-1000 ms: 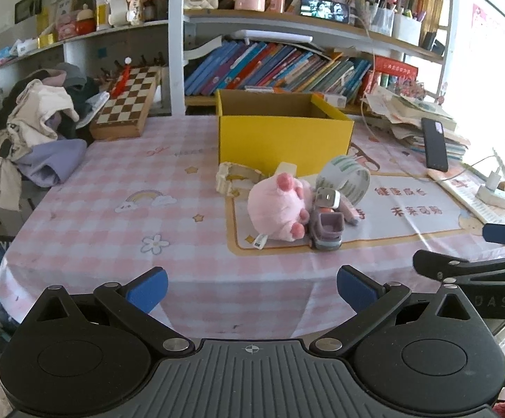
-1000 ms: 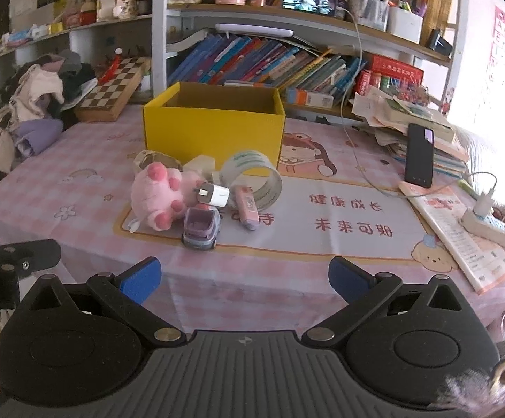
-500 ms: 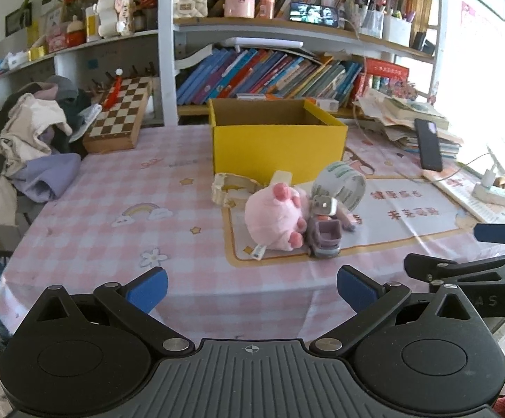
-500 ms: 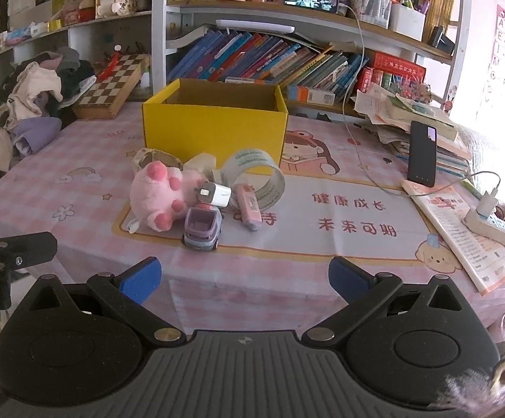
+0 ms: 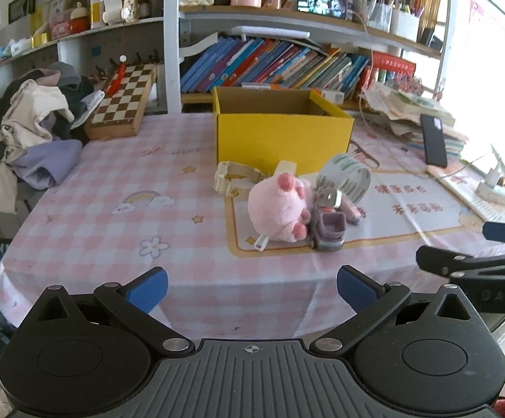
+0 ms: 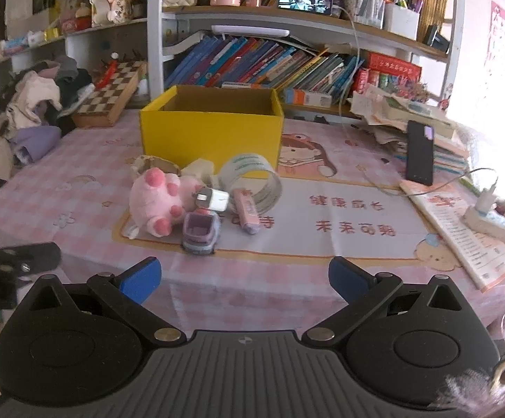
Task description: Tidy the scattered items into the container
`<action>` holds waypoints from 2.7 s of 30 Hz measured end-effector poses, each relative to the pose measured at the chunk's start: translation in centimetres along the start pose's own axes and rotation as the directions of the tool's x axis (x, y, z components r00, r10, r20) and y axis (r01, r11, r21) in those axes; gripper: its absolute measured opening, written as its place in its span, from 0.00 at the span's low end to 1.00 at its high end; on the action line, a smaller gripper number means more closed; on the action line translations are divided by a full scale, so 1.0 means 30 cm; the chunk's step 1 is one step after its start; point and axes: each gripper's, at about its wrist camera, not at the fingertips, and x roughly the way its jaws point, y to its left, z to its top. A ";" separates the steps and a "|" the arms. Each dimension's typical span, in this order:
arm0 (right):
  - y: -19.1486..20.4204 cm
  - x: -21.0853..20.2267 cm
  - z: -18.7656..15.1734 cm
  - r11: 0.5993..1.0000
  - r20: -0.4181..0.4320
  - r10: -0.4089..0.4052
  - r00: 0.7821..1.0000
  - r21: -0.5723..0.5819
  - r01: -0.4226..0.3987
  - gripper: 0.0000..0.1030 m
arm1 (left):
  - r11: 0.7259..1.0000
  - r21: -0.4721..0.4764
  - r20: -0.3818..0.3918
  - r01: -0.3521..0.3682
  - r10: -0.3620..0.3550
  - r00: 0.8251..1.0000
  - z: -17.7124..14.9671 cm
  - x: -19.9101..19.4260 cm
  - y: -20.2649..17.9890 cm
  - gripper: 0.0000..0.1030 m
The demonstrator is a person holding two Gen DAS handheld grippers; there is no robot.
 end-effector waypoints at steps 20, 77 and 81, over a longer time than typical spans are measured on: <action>0.007 0.006 0.007 1.000 0.003 -0.027 1.000 -0.015 0.027 1.00 | 1.000 -0.002 0.008 -0.003 0.003 1.000 0.004 -0.011 0.015 1.00; 0.042 0.046 0.023 0.999 -0.025 -0.031 0.999 -0.015 0.031 1.00 | 1.000 0.001 -0.012 0.029 -0.029 0.999 0.018 0.036 0.041 1.00; 0.041 0.061 0.034 1.000 -0.023 -0.029 0.999 -0.014 0.028 1.00 | 1.000 0.010 -0.012 0.030 -0.030 0.999 0.026 0.048 0.041 1.00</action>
